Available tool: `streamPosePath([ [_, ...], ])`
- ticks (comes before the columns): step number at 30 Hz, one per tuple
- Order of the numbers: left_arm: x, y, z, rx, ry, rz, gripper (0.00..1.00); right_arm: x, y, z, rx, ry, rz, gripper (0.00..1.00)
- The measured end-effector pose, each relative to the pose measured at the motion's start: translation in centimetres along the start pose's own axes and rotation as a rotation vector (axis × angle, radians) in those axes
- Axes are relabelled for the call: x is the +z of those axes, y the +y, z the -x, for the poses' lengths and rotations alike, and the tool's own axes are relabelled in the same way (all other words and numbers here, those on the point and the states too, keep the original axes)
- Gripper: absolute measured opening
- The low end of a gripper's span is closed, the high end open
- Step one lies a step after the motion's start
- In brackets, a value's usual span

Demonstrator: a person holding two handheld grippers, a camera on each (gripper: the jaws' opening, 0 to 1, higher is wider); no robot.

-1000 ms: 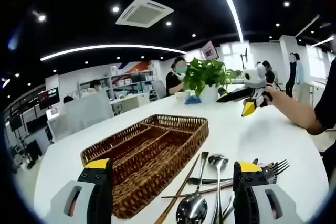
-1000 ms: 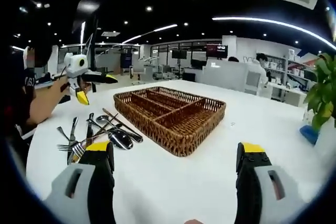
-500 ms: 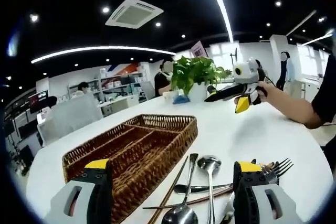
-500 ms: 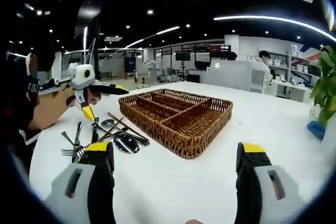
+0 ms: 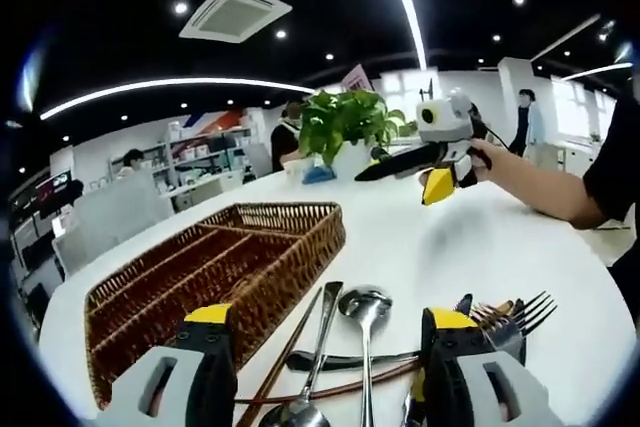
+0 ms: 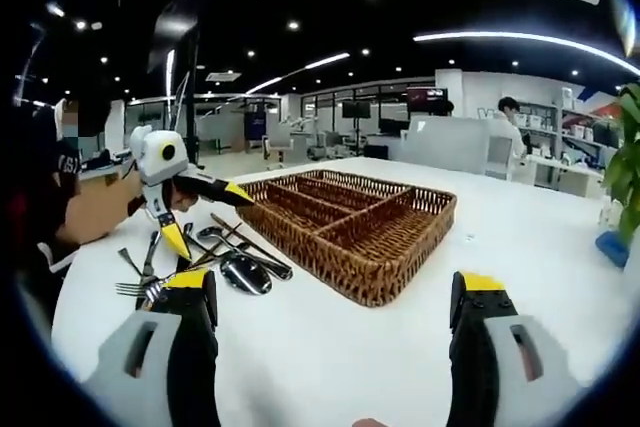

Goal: Arrange the knives, forks, and spoons in their matching storage slots by inserting each utensil handle-first until every utensil is classified and aligned in the correct compartment

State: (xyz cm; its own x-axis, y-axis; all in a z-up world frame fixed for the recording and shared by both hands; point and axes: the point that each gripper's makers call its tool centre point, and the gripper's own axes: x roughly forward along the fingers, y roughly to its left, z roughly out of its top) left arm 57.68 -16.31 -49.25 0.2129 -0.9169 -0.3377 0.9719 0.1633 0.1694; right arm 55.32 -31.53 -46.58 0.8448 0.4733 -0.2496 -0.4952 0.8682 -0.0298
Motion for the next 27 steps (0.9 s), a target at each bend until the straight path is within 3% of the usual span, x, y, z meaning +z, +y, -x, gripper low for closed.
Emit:
streamPosePath([
  [4,-0.4,-0.3,-0.2,-0.029,0.004,0.004,0.62,-0.3,-0.1,-0.2,-0.008,0.025,0.035,0.99],
  [8,-0.7,-0.3,-0.4,-0.027,0.019,0.021,0.63,-0.4,-0.1,-0.2,-0.008,0.033,0.043,0.99],
  [12,-1.1,-0.6,-0.5,-0.045,0.04,0.019,0.53,-0.6,-0.3,-0.3,-0.013,0.041,0.042,0.99],
  [15,-1.5,-0.4,-0.7,-0.035,0.06,0.034,0.51,-0.5,-0.6,-0.3,-0.028,0.032,0.041,0.99],
  [23,-1.8,-1.6,-0.7,-0.094,0.081,0.059,0.28,0.3,-0.7,-0.1,-0.035,0.003,0.039,0.99],
  [27,-2.1,-1.5,-0.9,-0.085,0.102,0.063,0.26,0.1,-0.5,-0.2,-0.032,0.012,0.055,0.99],
])
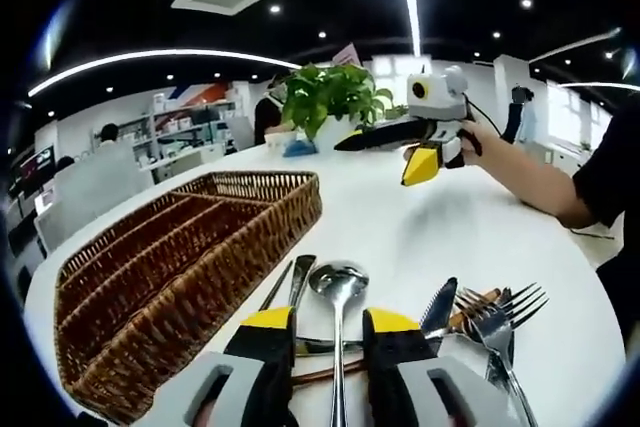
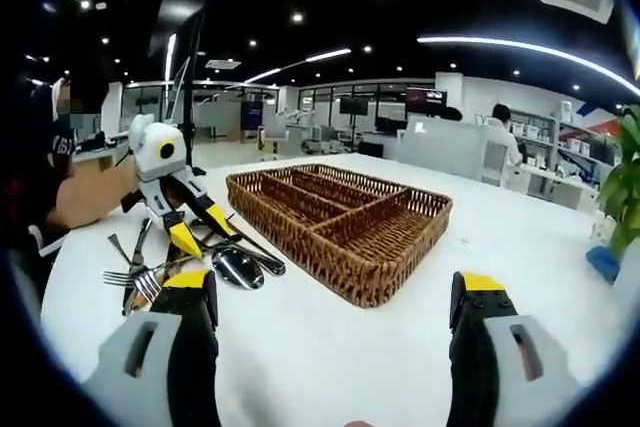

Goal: Arrange the knives, forks, and spoons in their matching storage slots by inserting each utensil handle-first until every utensil is classified and aligned in the correct compartment

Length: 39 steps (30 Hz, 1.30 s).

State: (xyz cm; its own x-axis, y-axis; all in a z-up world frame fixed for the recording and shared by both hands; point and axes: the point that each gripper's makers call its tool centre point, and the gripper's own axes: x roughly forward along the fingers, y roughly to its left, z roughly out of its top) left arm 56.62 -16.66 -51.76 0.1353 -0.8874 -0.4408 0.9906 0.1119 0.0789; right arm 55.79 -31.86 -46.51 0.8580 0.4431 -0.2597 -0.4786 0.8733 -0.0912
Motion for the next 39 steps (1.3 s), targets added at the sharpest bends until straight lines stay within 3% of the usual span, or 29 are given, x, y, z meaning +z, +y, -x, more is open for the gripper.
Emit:
streamPosePath([
  [18,-0.3,-1.3,-0.8,-0.052,0.024,0.033,0.12,0.0,0.1,0.0,0.002,0.001,0.007,0.99],
  [30,-0.3,-1.1,-1.2,-0.055,0.008,0.068,0.04,0.4,0.2,0.1,0.004,-0.011,0.018,0.99],
  [34,-0.3,-1.1,-1.3,-0.053,0.008,0.052,0.04,0.5,0.2,0.2,0.002,-0.015,0.015,0.99],
  [39,-0.1,-1.6,-1.2,-0.068,0.012,-0.054,0.03,0.5,0.1,0.2,0.002,-0.014,0.015,0.99],
])
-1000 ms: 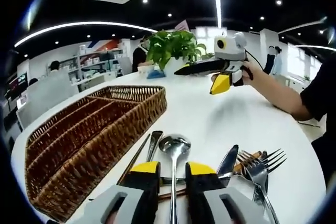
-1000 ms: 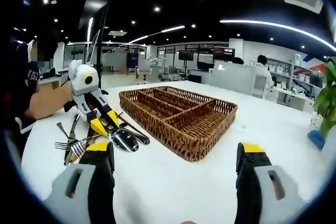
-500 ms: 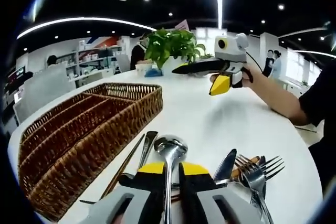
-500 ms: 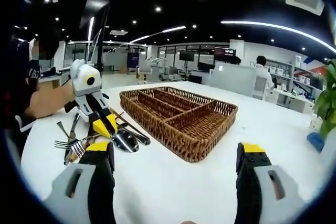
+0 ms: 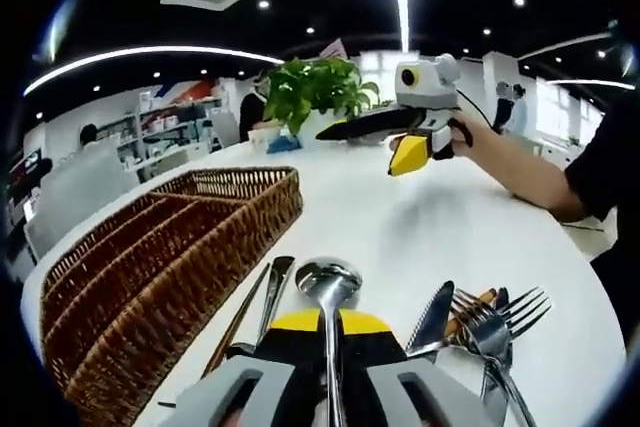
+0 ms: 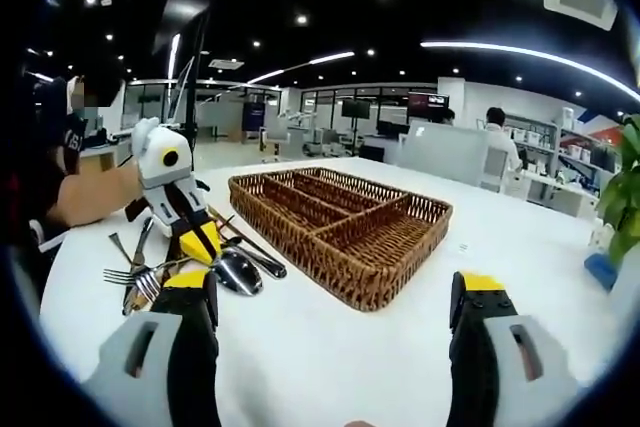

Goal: Arrange the knives, forks, and spoons in their matching storage slots by inserting each utensil handle-first until every utensil is classified and aligned in the correct compartment

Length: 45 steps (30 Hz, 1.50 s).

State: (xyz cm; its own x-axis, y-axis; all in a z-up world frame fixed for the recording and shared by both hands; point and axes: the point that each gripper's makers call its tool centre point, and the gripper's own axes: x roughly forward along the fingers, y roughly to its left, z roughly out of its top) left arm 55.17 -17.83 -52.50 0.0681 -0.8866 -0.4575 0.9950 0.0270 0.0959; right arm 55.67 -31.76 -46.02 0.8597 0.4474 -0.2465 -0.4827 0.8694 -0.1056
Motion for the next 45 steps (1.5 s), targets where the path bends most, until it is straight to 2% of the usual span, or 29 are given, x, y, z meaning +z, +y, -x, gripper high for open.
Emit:
streamPosePath([
  [5,0.0,0.1,-0.1,0.0,0.012,-0.004,0.02,0.0,-0.1,0.0,-0.002,-0.001,-0.003,0.99],
  [8,0.1,0.6,0.1,0.022,0.022,0.043,0.02,0.0,-0.1,0.0,-0.003,-0.002,-0.004,0.99],
  [11,0.5,0.9,0.4,0.03,0.018,0.052,0.01,-0.1,-0.1,-0.1,-0.001,0.001,-0.006,0.99],
  [15,0.7,0.5,0.8,-0.007,0.021,0.066,0.01,-0.3,-0.1,-0.1,0.003,0.008,-0.021,0.99],
  [21,0.3,-0.4,0.8,-0.056,0.061,0.031,0.0,-0.8,-0.4,-0.1,-0.001,0.02,-0.025,0.99],
  [26,0.2,-0.7,0.9,-0.075,0.069,0.021,0.0,-0.6,-0.3,0.0,0.001,0.012,-0.036,0.99],
  [30,0.2,-0.4,1.2,-0.082,0.08,0.018,0.0,-1.2,0.0,-0.3,0.006,0.032,-0.036,0.99],
  [36,1.6,0.7,2.4,-0.077,0.087,-0.004,0.0,-2.4,0.0,-0.6,0.012,0.063,-0.044,0.99],
  [45,3.2,1.5,3.9,-0.085,0.089,-0.031,0.0,-1.9,0.0,-0.6,0.009,0.053,-0.052,0.99],
])
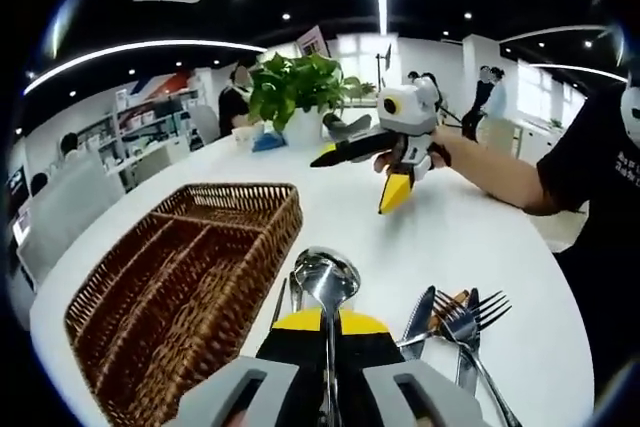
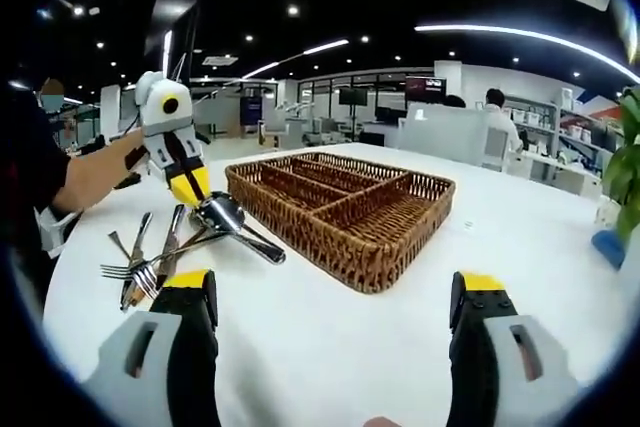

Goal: Arrange the knives, forks, and spoons in their matching storage slots by inserting each utensil handle-first until every utensil is classified and aligned in the correct compartment

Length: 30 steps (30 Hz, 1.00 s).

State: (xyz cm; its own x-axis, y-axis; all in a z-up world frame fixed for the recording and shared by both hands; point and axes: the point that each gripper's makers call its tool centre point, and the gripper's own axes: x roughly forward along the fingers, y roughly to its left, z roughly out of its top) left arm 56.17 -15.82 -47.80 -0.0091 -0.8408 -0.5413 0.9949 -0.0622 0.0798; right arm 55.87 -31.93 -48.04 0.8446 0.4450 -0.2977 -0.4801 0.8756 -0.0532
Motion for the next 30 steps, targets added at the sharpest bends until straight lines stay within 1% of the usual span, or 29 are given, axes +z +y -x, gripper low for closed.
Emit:
streamPosePath([
  [3,0.5,0.3,0.6,0.003,0.004,-0.009,0.0,0.1,0.1,0.0,0.0,0.001,0.008,0.99],
  [5,0.9,0.5,1.0,0.002,0.004,-0.014,0.0,0.5,0.3,0.0,0.005,-0.014,0.008,0.99],
  [6,1.2,0.7,1.2,0.004,0.003,-0.02,0.0,0.9,0.3,0.1,0.005,-0.031,0.009,0.99],
  [7,1.4,0.6,1.4,-0.012,0.004,-0.039,0.0,1.4,0.2,0.2,0.004,-0.057,0.007,0.99],
  [8,1.6,0.5,1.5,-0.02,0.0,-0.052,0.0,1.6,0.1,0.3,0.003,-0.068,0.0,0.99],
  [9,1.7,0.7,1.6,-0.01,0.005,-0.055,0.0,1.9,0.0,0.5,-0.001,-0.078,-0.01,0.99],
  [12,1.6,1.4,1.8,0.011,0.023,-0.065,0.0,2.0,-0.1,0.7,-0.009,-0.076,0.003,0.99],
  [14,1.8,1.7,2.3,0.017,0.021,-0.055,0.0,1.5,-0.4,1.0,-0.027,-0.036,0.028,0.99],
  [15,1.9,1.8,2.5,0.018,0.02,-0.05,0.0,1.5,-0.4,1.1,-0.031,-0.032,0.037,0.99],
  [16,2.1,1.9,2.7,0.023,0.017,-0.054,0.0,1.7,-0.5,1.3,-0.036,-0.038,0.052,1.0],
  [18,2.4,2.2,3.3,0.027,0.015,-0.059,0.0,2.3,-0.4,1.7,-0.036,-0.051,0.033,1.0],
  [20,2.7,2.7,4.1,0.047,0.02,-0.068,0.0,3.2,0.0,2.0,-0.019,-0.082,0.029,0.99],
  [22,2.9,3.0,4.6,0.051,0.016,-0.076,0.0,3.3,0.4,1.9,-0.008,-0.086,0.012,0.99],
  [24,3.1,3.2,4.7,0.052,0.017,-0.083,0.0,3.1,0.8,1.9,0.009,-0.071,0.01,0.99],
  [25,3.2,3.3,4.8,0.054,0.028,-0.109,0.0,3.2,1.2,1.9,0.005,-0.056,0.04,0.99],
  [26,3.2,3.3,4.9,0.053,0.037,-0.122,0.0,3.5,1.3,2.0,-0.001,-0.064,0.061,0.99],
  [27,3.4,3.3,4.9,0.052,0.042,-0.13,0.0,3.8,1.7,2.1,0.009,-0.075,0.056,0.99],
  [29,3.7,3.0,5.0,0.04,0.033,-0.118,0.0,4.5,2.2,2.1,0.032,-0.115,0.027,0.99],
  [30,3.7,2.9,5.0,0.037,0.032,-0.12,0.0,4.4,2.4,2.0,0.041,-0.114,0.013,0.99],
])
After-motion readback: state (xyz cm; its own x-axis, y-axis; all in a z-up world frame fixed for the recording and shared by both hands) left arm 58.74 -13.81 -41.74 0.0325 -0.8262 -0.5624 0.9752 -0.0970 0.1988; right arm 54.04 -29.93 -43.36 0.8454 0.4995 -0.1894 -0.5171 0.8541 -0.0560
